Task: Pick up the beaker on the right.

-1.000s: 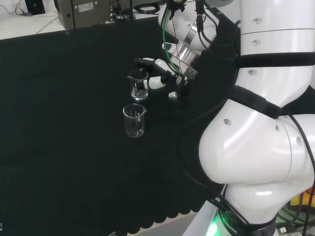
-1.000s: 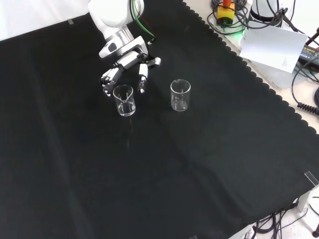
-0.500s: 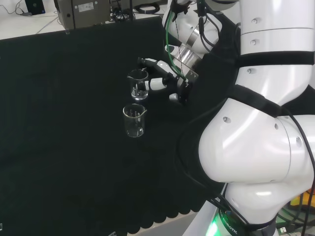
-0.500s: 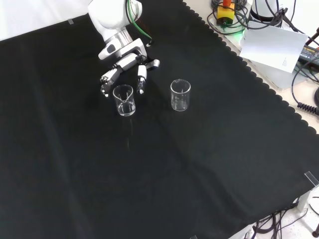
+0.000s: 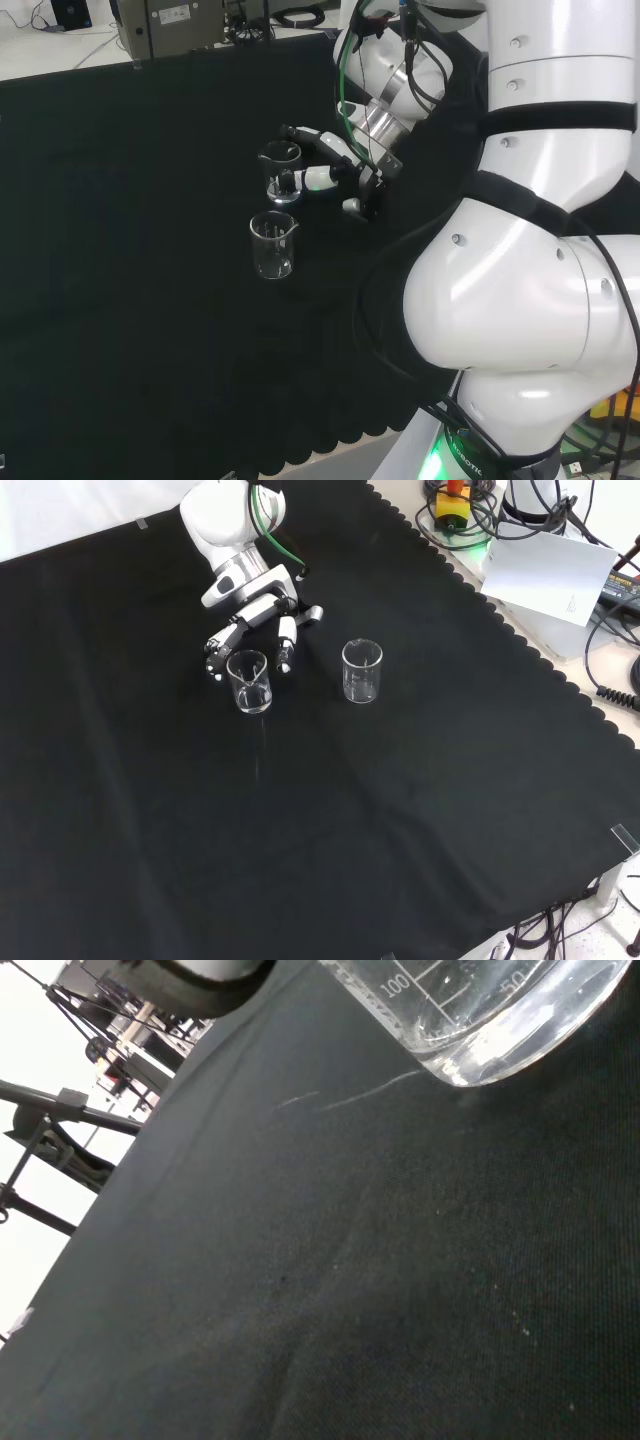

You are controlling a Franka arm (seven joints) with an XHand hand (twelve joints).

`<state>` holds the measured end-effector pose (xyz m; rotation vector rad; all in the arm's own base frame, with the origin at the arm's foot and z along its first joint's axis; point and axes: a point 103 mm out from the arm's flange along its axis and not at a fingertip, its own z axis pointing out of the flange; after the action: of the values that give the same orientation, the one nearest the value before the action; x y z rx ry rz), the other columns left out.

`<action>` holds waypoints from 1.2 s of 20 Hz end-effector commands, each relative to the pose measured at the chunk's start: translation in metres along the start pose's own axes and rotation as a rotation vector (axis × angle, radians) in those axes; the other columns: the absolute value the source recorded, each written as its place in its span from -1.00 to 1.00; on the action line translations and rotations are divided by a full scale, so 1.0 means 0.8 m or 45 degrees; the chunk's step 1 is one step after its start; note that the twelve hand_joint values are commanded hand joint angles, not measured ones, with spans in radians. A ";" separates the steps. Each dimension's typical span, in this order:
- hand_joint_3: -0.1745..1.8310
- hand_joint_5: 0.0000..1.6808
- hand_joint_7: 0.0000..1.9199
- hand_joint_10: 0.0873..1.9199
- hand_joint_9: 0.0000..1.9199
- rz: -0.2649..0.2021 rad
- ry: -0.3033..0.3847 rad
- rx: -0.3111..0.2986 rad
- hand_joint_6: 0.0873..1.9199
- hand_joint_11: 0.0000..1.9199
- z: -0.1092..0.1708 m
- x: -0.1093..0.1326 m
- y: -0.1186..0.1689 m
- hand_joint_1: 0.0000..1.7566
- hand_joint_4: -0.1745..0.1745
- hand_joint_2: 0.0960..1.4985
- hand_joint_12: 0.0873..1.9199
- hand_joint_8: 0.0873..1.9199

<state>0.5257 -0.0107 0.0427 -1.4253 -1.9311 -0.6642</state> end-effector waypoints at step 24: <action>-1.00 -0.60 -0.81 -0.36 -0.61 0.037 -0.011 -0.016 -1.00 -0.98 0.003 -0.006 0.019 -0.15 -0.34 0.05 0.45 -0.26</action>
<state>0.5377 -0.0089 0.0377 -1.4625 -1.9140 -0.6540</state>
